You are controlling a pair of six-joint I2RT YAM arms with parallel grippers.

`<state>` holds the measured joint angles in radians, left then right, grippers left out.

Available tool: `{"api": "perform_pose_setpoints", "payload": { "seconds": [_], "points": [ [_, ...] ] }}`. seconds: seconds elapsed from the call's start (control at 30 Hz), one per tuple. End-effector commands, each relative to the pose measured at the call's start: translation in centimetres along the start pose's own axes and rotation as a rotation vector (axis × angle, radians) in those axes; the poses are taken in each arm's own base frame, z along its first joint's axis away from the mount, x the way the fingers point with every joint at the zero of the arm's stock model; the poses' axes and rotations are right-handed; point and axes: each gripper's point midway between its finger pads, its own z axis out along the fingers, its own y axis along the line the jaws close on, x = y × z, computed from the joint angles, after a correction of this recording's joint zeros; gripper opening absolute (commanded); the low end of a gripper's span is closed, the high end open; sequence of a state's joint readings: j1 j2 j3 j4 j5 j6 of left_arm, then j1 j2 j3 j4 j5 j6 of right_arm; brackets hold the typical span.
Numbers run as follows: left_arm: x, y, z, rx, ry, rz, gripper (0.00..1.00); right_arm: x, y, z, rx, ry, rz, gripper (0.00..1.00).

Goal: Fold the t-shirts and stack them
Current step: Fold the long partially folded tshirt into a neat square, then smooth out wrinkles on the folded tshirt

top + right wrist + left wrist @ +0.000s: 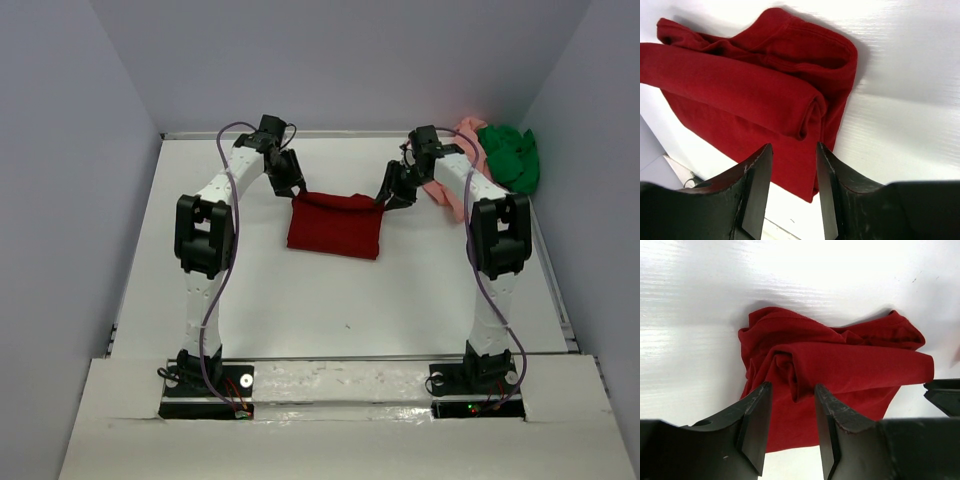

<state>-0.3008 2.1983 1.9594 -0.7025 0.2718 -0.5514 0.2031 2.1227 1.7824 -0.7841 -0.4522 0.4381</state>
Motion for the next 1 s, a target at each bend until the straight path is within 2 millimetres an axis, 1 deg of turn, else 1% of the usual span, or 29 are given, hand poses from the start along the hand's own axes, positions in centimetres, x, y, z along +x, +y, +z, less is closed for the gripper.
{"api": "perform_pose_setpoints", "payload": {
  "seconds": [0.0,0.03,0.07,0.13,0.17,0.2,0.3,0.37,0.4,0.47,0.5,0.53,0.57,0.6,0.63,0.67,0.7,0.77,0.83,0.87,0.97],
  "points": [
    [-2.5,-2.0,-3.1,0.044,-0.097,0.018,0.49,-2.3,2.0,-3.6,-0.034,-0.142,-0.065,0.46],
    [-2.5,-2.1,-3.4,0.042,-0.100,0.018,0.49,-2.3,1.9,-3.4,-0.034,-0.143,-0.066,0.46],
    [-2.6,-2.0,-3.6,0.039,-0.105,0.017,0.49,-2.5,2.4,-4.0,-0.045,-0.161,-0.075,0.46],
    [-2.8,-2.3,-4.8,0.036,-0.119,0.020,0.49,-2.4,3.1,-4.5,-0.081,-0.163,-0.085,0.45],
    [-3.0,-2.6,-5.9,0.041,-0.135,0.026,0.49,-2.1,3.7,-4.7,-0.109,-0.152,-0.087,0.44],
    [-3.1,-2.7,-6.4,0.042,-0.145,0.030,0.49,-1.9,4.0,-4.7,-0.126,-0.143,-0.086,0.41],
    [-3.0,-3.2,-8.3,0.057,-0.162,0.042,0.49,-1.1,4.5,-4.5,-0.171,-0.112,-0.064,0.39],
    [-2.4,-3.2,-8.5,0.063,-0.144,0.044,0.49,-0.4,4.3,-4.0,-0.183,-0.089,-0.043,0.39],
    [-1.6,-3.0,-8.6,0.072,-0.122,0.047,0.48,-0.2,4.5,-3.8,-0.201,-0.077,-0.040,0.39],
    [-0.6,-2.5,-8.3,0.071,-0.099,0.042,0.48,0.4,4.2,-3.3,-0.211,-0.055,-0.017,0.38],
    [0.3,-2.3,-8.2,0.090,-0.083,0.043,0.47,0.7,4.3,-3.1,-0.228,-0.040,-0.010,0.38],
    [0.7,-2.2,-8.1,0.098,-0.079,0.039,0.46,0.6,4.5,-2.9,-0.240,-0.042,-0.008,0.38],
    [1.3,-2.2,-8.0,0.109,-0.071,0.038,0.43,1.1,4.8,-2.5,-0.248,-0.028,-0.008,0.37],
    [2.2,-2.3,-7.8,0.142,-0.055,0.039,0.21,1.2,4.8,-2.3,-0.256,-0.019,0.004,0.23],
    [2.7,-2.5,-7.7,0.163,-0.046,0.040,0.02,1.7,5.1,-1.7,-0.259,0.000,0.001,0.02],
    [3.5,-2.9,-7.6,0.213,-0.029,0.047,0.00,2.3,5.5,-1.3,-0.270,0.019,0.003,0.00],
    [3.9,-3.2,-7.5,0.235,-0.019,0.053,0.00,2.3,5.6,-1.2,-0.278,0.022,0.007,0.00],
    [4.9,-3.7,-7.3,0.267,0.005,0.068,0.00,3.1,6.4,-0.4,-0.301,0.049,0.018,0.00],
    [5.4,-3.9,-6.9,0.296,0.014,0.078,0.00,3.2,7.0,0.0,-0.328,0.053,0.020,0.00],
    [5.5,-4.4,-6.9,0.327,0.014,0.088,0.00,3.6,7.4,0.5,-0.333,0.069,0.023,0.00],
    [6.2,-4.5,-6.3,0.342,0.034,0.088,0.00,3.5,7.9,1.0,-0.341,0.077,0.024,0.00]
  ]
}}
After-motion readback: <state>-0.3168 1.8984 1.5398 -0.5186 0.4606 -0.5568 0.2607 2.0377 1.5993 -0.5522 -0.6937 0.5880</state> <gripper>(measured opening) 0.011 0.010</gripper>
